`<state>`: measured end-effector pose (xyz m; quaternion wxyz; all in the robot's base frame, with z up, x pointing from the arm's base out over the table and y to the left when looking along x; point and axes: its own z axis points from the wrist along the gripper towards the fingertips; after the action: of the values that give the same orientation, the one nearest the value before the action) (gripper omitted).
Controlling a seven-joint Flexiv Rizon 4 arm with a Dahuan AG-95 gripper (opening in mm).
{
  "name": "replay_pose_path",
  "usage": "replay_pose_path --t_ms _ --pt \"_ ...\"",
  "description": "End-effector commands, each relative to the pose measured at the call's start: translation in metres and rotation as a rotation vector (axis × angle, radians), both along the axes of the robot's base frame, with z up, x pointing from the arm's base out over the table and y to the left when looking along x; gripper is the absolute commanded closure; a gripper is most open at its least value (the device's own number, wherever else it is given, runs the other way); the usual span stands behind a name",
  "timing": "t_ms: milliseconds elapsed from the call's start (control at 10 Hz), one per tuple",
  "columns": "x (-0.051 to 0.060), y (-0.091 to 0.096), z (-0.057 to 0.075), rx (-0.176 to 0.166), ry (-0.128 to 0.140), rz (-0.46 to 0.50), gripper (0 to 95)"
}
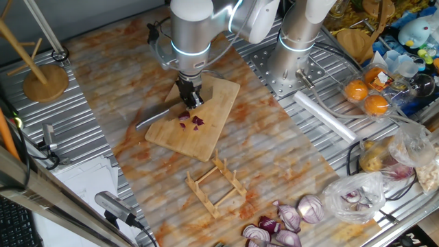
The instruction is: Chop the onions
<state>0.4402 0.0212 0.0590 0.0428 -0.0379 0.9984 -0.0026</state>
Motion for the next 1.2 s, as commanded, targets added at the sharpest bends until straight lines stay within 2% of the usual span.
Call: replay_pose_path --t_ms 100,300,700,800,1000,1200 --pt "0.000 0.000 0.002 0.004 0.003 0.001 95.0" --pt "0.000 0.000 0.009 0.001 -0.003 0.000 95.0" --pt "0.012 0.002 0.014 0.002 -0.017 -0.012 95.0" --pt "0.016 0.003 0.015 0.006 -0.013 -0.016 95.0" --pt "0.021 0.004 0.016 0.005 0.012 -0.040 95.0" --pt "0.022 0.004 0.016 0.005 0.007 -0.061 95.0"
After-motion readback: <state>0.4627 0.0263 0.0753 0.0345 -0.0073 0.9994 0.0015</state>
